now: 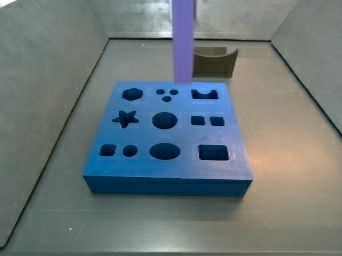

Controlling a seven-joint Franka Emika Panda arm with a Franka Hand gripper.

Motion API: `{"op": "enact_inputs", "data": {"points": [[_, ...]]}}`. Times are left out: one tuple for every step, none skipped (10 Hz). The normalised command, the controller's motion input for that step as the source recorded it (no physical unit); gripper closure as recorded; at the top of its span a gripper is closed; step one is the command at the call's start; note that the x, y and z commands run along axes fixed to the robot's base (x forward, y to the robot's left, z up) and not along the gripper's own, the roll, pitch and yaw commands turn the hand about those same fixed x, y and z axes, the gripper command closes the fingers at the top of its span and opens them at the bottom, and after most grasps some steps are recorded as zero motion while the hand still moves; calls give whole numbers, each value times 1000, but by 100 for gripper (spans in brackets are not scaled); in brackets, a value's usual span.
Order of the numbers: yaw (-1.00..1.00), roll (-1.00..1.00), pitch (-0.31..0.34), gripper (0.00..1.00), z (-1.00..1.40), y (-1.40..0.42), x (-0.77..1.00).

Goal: Insert the double-square object.

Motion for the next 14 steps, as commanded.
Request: {"op": "enact_inputs", "data": {"points": [[-857, 251, -9, 100, -709, -23, 303], [-946, 199, -6, 100, -451, 0, 183], [-1000, 93, -20, 100, -234, 0, 29], [-1000, 69, -16, 100, -171, 0, 0], [-1000, 63, -19, 100, -157, 0, 0], [-1000, 36, -13, 100, -89, 0, 51], [-994, 34, -14, 100, -83, 0, 106], [-946, 36, -16, 100, -83, 0, 174], [-774, 84, -23, 100, -171, 0, 389], [-600, 153, -37, 100, -297, -11, 603], [-497, 186, -44, 100, -374, -23, 714], [-414, 216, -60, 100, -469, -14, 817], [-477, 261, -66, 100, -551, -11, 743], [-920, 256, -24, 100, -434, 0, 189]]}}
